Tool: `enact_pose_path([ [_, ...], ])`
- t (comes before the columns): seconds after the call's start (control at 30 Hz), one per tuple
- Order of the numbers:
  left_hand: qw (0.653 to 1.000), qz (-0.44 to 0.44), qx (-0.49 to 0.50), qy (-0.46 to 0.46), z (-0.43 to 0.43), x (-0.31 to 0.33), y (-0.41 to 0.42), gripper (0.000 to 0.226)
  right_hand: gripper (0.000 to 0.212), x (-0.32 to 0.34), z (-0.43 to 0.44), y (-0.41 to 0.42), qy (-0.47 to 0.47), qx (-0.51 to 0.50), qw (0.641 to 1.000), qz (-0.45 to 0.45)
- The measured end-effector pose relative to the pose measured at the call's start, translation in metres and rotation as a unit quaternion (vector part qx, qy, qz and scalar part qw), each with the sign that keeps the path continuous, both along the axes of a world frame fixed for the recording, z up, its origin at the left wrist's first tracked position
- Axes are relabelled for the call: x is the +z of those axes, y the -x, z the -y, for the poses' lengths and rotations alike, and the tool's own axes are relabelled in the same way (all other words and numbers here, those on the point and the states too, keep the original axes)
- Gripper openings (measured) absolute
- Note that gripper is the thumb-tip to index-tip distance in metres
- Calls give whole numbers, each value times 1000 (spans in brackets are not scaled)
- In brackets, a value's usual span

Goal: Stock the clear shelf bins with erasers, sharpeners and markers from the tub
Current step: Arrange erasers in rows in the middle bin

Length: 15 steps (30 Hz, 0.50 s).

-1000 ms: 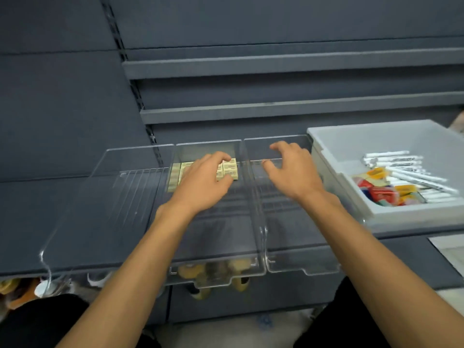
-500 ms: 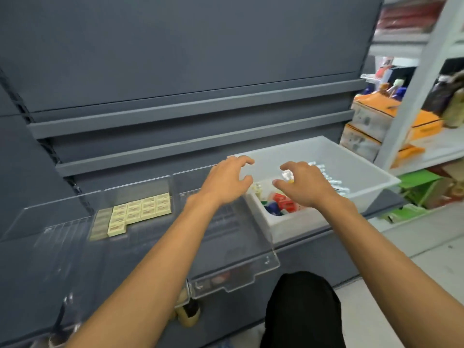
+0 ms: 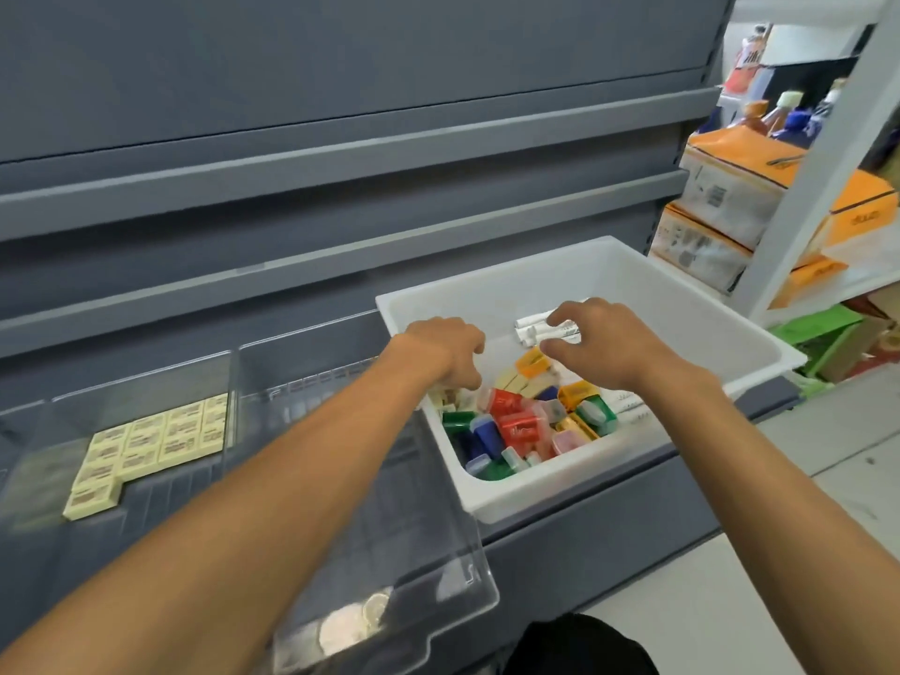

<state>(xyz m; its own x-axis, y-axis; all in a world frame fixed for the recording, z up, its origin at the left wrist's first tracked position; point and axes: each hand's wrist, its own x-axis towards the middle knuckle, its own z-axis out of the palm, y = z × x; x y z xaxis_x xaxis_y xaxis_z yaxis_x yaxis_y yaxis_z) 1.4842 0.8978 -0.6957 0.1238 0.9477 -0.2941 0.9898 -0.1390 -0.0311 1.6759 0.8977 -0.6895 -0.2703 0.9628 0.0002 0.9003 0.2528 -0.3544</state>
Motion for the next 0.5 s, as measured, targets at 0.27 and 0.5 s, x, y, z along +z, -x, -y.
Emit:
enact_pose_path([
  [0.27,987,-61,14,151,-34,-23,2,77,46,-20,-22,6,52,59,996,32],
  [0.5,985,-57,13,164,-41,-29,5,69,49,-26,-17,8,35,96,994,23],
])
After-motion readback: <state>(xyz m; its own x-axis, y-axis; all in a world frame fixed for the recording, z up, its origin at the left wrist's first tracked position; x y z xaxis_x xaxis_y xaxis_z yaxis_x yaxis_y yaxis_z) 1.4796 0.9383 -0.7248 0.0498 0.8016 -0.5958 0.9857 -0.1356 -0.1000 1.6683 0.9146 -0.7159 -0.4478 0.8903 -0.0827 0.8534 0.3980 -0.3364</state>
